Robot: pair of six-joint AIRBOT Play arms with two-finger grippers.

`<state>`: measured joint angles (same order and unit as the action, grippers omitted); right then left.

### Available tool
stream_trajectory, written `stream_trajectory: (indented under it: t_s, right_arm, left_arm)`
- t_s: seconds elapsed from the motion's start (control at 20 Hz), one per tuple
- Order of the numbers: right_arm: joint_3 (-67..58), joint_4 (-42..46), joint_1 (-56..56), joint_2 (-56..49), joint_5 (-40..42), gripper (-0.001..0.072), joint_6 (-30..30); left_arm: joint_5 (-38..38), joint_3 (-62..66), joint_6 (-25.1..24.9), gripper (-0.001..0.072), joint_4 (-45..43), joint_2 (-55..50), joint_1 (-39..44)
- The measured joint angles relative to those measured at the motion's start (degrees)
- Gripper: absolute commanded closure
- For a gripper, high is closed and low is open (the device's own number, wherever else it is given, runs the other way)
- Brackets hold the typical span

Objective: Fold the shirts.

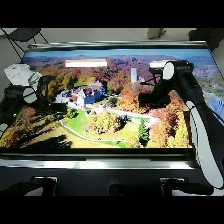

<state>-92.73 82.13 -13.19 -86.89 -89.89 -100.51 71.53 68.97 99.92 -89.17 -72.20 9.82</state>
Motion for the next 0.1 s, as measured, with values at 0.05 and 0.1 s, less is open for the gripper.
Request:
stream_trajectory:
  t_s: [0.05,0.1]
  right_arm:
    - [0.0,0.0,0.0,-0.1,0.0,0.0047,0.0]
    - [0.0,0.0,0.0,0.0,-0.1,0.0047,0.0]
  left_arm:
    - [-0.2,0.0,0.0,0.0043,0.0,0.0,0.0]
    - [-0.2,-0.1,0.0,0.0043,0.0,0.0,0.0]
